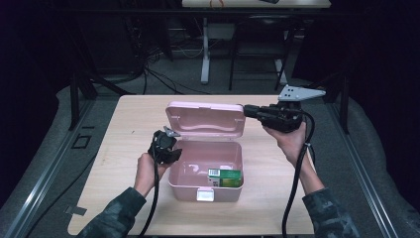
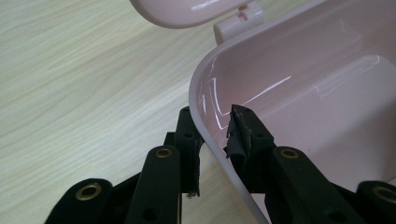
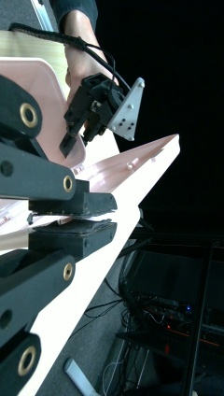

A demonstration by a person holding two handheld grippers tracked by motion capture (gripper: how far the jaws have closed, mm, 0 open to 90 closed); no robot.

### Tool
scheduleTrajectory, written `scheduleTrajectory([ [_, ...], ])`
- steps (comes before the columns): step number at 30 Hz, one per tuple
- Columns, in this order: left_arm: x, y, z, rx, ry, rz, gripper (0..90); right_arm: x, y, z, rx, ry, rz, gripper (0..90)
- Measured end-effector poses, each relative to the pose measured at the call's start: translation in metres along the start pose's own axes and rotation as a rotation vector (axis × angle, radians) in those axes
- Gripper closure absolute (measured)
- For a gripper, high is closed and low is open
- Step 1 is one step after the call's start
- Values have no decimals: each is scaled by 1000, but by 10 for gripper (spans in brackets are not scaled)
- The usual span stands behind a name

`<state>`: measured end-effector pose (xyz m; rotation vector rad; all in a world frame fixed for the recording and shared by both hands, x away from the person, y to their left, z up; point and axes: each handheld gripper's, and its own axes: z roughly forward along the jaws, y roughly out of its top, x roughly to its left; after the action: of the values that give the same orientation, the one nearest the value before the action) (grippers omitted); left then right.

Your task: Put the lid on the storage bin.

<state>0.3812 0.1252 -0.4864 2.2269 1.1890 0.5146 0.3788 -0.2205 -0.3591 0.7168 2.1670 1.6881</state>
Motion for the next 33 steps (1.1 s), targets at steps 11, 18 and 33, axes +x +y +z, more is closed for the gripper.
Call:
scheduleTrajectory([
  [11,2,-3,-1,-35,3,-23,699,17,-9,-10,7,2,-21,841],
  [18,5,-7,-4,-42,-17,-21,631,19,-11,-12,11,2,-17,824],
  [33,5,-14,-29,-114,-80,-17,254,20,-12,-12,22,0,-16,813],
])
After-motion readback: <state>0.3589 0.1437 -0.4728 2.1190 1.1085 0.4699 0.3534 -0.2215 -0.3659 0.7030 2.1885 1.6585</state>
